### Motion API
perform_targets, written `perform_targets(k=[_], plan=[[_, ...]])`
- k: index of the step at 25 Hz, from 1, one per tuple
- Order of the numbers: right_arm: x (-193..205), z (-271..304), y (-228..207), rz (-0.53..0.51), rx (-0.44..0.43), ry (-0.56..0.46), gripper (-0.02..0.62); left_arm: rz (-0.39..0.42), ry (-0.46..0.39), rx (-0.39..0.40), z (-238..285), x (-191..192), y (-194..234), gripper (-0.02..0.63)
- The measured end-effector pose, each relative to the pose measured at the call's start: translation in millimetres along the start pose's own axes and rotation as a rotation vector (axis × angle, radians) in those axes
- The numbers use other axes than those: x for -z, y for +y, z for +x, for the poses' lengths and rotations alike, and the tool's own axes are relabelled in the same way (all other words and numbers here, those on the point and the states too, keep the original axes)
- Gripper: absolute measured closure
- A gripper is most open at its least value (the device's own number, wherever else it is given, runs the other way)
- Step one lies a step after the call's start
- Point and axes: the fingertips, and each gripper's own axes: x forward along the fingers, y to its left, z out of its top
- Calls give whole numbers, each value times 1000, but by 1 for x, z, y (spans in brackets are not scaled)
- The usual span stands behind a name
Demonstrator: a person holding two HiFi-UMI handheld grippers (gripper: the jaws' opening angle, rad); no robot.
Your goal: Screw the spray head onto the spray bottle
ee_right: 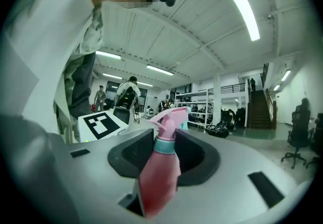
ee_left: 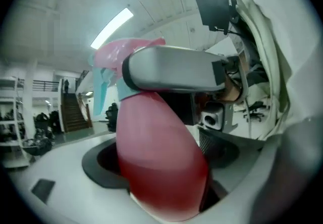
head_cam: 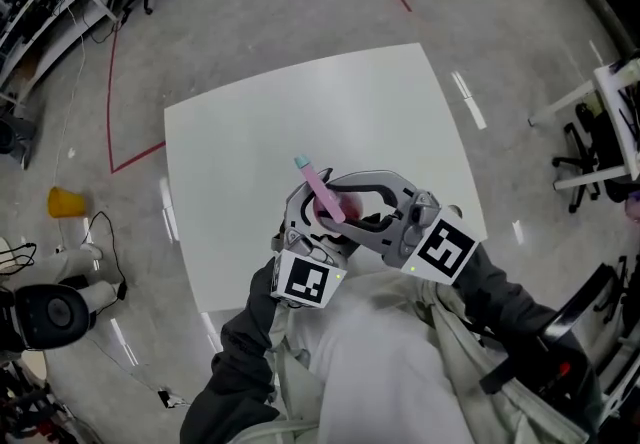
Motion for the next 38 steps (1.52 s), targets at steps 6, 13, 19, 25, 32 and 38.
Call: perform_targets(k=[6, 13, 19, 25, 32, 38], plan=[[-11, 3, -23, 78, 247, 9, 479, 227, 286, -427, 3, 18, 46, 155], [-19, 1, -7, 65, 100, -36, 473, 81, 35, -173, -3, -10, 16, 155], [-28, 5, 3, 24, -38, -49, 452, 36, -29, 42, -11, -22, -2, 155], [-35, 0, -7, 33, 140, -65, 463, 96, 83, -278, -8, -17, 23, 156], [-57, -22, -19, 269, 27, -268, 480, 72, -132, -323, -31, -40, 15, 155], [-80, -43, -4, 307, -258, -325, 482, -334, -311, 104, -40, -61, -6, 136]])
